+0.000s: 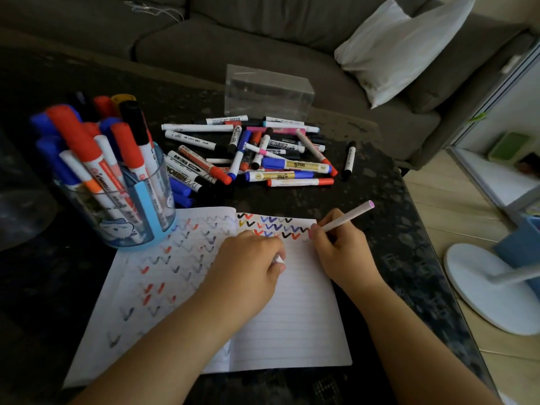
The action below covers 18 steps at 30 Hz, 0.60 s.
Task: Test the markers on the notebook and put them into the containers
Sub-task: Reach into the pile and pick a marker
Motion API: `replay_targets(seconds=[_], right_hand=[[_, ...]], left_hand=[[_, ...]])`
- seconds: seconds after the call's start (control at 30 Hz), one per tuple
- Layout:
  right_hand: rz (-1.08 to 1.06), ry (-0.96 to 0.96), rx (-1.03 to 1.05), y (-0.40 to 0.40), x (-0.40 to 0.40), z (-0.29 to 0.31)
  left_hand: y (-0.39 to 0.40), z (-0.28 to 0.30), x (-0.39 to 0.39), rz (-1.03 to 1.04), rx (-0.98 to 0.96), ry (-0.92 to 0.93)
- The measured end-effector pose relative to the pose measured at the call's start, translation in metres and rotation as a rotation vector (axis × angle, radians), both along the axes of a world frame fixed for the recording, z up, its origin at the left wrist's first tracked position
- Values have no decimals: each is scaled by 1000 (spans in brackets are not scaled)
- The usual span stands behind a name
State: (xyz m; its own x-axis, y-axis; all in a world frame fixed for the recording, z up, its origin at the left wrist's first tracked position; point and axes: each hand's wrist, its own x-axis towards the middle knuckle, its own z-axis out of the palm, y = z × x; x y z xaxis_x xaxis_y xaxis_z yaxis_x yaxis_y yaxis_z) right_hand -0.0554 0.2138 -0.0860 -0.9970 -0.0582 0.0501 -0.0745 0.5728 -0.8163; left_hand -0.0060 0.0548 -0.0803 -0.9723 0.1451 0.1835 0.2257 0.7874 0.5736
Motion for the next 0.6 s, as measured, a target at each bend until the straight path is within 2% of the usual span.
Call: replay_targets(seconds=[0.27, 0.33, 0.43, 0.5, 0.6], right_hand=[[-95, 18, -19, 1, -3, -4], [-142, 7, -68, 3, -3, -1], [-165, -87, -138, 5, -2, 10], [-124, -160, -230, 1, 3, 20], [-23, -166, -356, -9, 19, 36]], left_hand=[[0, -3, 0, 24, 50, -24], [1, -1, 0, 45, 162, -64], [-1, 7, 1, 153, 429, -142], [-6, 14, 1, 227, 555, -219], [-14, 19, 2, 334, 766, -344]])
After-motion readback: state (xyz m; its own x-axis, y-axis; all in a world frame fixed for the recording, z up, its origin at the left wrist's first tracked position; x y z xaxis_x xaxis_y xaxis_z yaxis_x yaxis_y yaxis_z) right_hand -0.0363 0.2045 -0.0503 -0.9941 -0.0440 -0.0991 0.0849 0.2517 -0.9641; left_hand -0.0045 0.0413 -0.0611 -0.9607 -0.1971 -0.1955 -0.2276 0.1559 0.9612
